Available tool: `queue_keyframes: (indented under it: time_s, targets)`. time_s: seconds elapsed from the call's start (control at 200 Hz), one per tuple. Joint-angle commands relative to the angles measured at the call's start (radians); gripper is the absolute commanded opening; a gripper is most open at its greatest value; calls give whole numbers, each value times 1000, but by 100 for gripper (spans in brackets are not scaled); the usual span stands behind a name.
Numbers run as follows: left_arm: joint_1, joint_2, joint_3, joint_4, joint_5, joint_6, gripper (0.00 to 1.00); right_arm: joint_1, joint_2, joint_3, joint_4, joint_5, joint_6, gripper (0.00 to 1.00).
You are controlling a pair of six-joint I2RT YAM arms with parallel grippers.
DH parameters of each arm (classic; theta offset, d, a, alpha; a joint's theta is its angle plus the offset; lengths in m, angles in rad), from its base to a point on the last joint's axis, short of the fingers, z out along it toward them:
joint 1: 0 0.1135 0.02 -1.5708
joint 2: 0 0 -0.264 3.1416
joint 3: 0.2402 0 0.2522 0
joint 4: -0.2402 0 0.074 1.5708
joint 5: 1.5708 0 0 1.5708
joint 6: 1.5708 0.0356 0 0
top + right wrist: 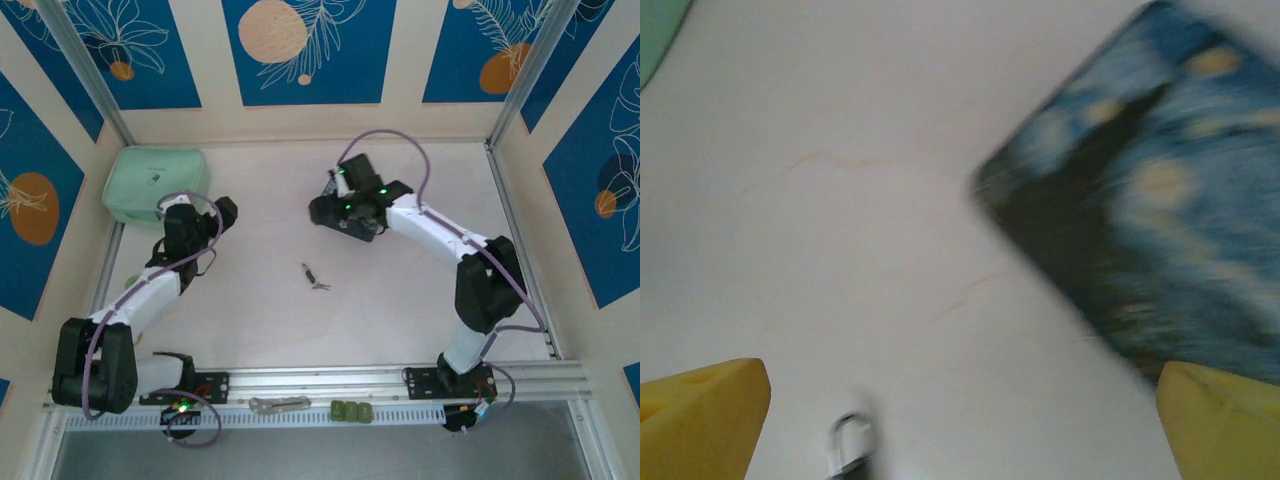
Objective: Unlock a padlock with a key
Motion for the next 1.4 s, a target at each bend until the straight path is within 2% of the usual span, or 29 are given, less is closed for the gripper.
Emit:
queue_keyframes:
  time_s: [0.0, 0.23, 0.44, 0.685, 0.95, 1.03, 1.1, 1.14, 1.186, 1.251, 1.396]
  targets:
    - [35, -24, 22, -78, -103, 130, 100, -112, -76, -61, 26, 69, -63, 99]
    - [61, 27, 65, -97, -245, 343, 100, -386, -183, -270, 196, 61, -17, 99]
    - [61, 68, 25, 0, -319, 429, 100, -490, -218, -505, 488, 71, -14, 99]
    - [63, 77, -35, 24, -364, 437, 100, -510, -192, -598, 746, 59, -101, 99]
    - [63, 135, -71, 139, -343, 546, 100, -498, -139, -612, 932, 26, -157, 99]
    - [63, 158, -113, 241, -347, 585, 100, -498, -84, -647, 1031, 1, -140, 99]
    - [63, 175, -182, 398, -358, 620, 100, -495, -10, -652, 1098, -13, -113, 99]
    - [63, 188, -239, 542, -356, 632, 100, -485, -10, -609, 1002, -18, -125, 99]
    - [63, 198, -275, 614, -340, 637, 100, -471, 11, -613, 1064, -3, -129, 99]
    - [63, 240, -315, 746, -282, 667, 100, -444, 29, -593, 1062, 19, -163, 99]
    - [63, 275, -312, 762, -156, 704, 99, -425, 42, -554, 1012, 19, -199, 99]
